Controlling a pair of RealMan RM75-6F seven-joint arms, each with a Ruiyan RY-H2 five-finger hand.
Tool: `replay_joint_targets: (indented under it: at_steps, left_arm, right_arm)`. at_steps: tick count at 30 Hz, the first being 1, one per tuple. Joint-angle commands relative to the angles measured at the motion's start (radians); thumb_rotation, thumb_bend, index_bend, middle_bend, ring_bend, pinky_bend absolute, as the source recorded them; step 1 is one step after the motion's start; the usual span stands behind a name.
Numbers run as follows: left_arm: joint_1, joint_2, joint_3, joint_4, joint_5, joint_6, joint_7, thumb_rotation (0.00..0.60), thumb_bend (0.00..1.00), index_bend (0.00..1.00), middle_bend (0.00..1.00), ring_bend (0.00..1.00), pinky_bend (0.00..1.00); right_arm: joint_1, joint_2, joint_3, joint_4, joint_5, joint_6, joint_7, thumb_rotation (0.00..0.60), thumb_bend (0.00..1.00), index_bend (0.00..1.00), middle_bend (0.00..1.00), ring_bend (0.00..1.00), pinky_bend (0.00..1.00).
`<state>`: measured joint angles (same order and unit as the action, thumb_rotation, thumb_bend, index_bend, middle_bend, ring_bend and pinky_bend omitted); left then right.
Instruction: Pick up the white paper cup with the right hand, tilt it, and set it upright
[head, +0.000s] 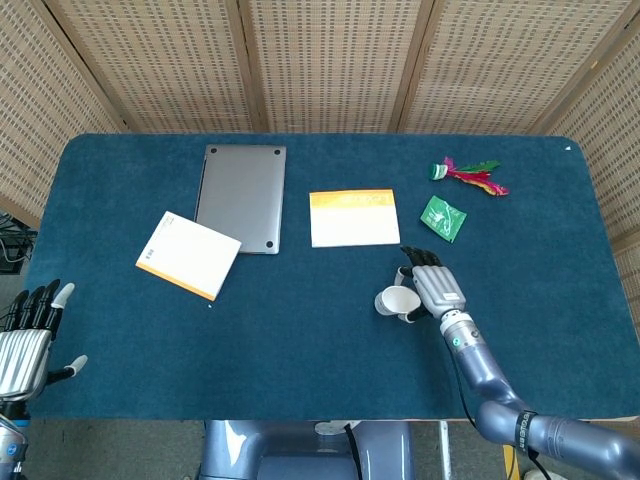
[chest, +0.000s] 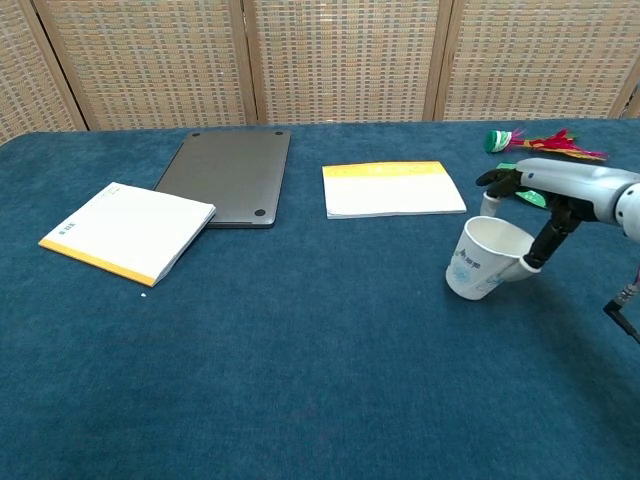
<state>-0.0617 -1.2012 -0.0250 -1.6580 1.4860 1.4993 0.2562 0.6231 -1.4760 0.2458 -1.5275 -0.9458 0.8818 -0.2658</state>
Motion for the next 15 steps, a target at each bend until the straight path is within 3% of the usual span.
replay_joint_targets:
  at_steps: [1, 9, 15]
  left_arm:
    - [0.0, 0.0, 0.0, 0.0, 0.0, 0.001, -0.002, 0.6, 0.1, 0.0, 0.0, 0.0, 0.0]
    - [0.001, 0.002, 0.0, -0.002, 0.002, 0.004, -0.001, 0.6, 0.1, 0.0, 0.0, 0.0, 0.0]
    - [0.002, 0.0, 0.002, -0.003, 0.006, 0.007, 0.004, 0.6, 0.1, 0.0, 0.0, 0.0, 0.0]
  right_arm:
    - [0.008, -0.004, -0.009, 0.033, 0.015, 0.002, -0.007, 0.6, 0.25, 0.48, 0.08, 0.0, 0.0]
    - [0.008, 0.015, -0.037, 0.045, 0.058, 0.05, -0.089, 0.6, 0.25, 0.39, 0.0, 0.0, 0.0]
    - [0.013, 0.023, -0.065, 0.054, 0.132, 0.073, -0.183, 0.6, 0.25, 0.23, 0.0, 0.0, 0.0]
